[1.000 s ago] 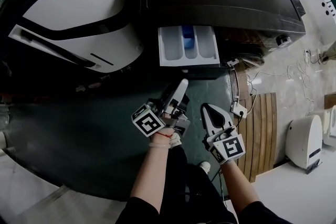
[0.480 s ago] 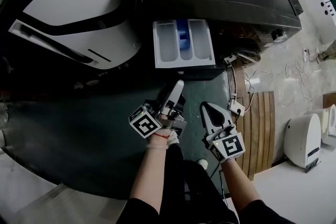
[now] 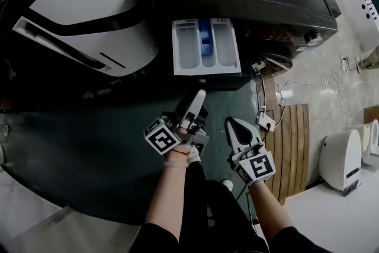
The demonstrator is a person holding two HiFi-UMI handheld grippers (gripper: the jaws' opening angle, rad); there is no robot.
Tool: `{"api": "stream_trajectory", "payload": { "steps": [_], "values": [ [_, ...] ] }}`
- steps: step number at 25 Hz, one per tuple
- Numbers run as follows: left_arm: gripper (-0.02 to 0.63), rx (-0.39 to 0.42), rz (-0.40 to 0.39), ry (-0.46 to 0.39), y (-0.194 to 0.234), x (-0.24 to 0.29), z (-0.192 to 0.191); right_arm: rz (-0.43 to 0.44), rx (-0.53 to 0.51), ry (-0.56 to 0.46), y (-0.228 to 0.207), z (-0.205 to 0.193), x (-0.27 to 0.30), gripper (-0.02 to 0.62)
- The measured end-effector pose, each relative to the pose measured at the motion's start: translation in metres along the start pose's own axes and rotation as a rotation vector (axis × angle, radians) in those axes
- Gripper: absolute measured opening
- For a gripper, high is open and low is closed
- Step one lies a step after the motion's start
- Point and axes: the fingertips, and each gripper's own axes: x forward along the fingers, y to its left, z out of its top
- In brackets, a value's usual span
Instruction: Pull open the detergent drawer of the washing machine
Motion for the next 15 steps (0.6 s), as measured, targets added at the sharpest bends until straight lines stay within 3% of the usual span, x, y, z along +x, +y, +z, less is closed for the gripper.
{"api": "stream_trajectory", "payload": {
  "steps": [8, 15],
  "values": [
    [0.094, 0.005, 0.006, -0.01, 0.001, 0.0, -0.001, 0.003, -0.035, 0.015, -0.003, -0.007, -0.01, 0.011],
    [0.086, 0.022, 0.079, -0.005, 0.005, -0.012, -0.007, 0.01, -0.038, 0.004, -0.004, 0.003, -0.019, 0.011]
  ]
}}
